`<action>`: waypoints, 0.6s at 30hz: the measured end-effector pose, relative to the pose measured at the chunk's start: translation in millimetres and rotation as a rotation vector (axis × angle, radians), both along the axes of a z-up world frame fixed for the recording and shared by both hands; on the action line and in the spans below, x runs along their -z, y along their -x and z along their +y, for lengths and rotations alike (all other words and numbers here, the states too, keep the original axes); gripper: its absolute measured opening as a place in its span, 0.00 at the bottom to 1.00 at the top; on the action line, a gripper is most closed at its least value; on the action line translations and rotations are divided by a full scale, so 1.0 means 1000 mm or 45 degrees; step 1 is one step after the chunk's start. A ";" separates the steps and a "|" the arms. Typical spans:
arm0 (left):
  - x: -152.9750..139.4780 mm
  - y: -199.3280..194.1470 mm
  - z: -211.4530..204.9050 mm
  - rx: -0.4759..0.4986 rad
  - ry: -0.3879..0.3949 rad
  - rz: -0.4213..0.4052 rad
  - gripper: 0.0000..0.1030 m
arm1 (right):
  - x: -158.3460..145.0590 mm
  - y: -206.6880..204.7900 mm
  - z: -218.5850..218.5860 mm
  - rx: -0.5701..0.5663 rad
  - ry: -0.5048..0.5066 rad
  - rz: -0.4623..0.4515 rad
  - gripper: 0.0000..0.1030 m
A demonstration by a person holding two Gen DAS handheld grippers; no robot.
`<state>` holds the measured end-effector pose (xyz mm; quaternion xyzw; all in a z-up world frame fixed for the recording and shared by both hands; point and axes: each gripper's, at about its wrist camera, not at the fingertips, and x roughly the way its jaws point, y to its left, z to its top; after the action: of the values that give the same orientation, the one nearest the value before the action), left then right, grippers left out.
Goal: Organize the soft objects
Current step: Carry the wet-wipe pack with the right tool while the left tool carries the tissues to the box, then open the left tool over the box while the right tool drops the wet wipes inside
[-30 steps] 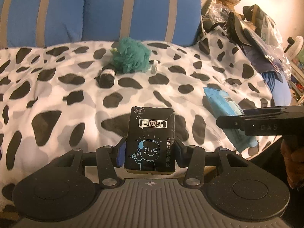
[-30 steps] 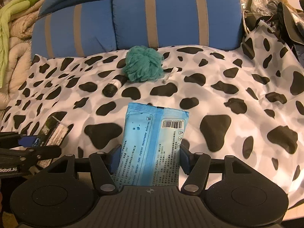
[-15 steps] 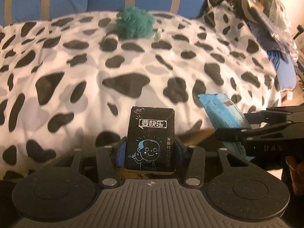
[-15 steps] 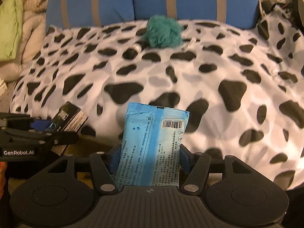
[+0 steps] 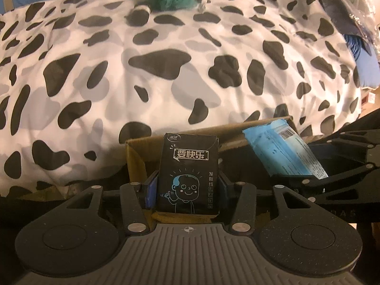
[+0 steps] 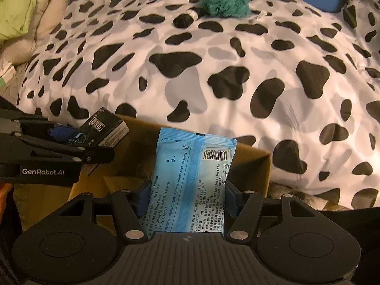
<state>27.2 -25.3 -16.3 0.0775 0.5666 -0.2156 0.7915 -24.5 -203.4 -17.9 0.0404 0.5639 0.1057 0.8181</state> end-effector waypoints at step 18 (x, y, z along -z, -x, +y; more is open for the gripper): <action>0.020 -0.003 -0.008 0.012 -0.103 0.132 0.70 | 0.012 -0.005 0.000 0.021 0.048 0.109 0.97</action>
<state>29.7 -32.9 -36.2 0.1011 0.6146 -0.2000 0.7563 -19.4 -203.5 -30.0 0.0339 0.6000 0.0864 0.7946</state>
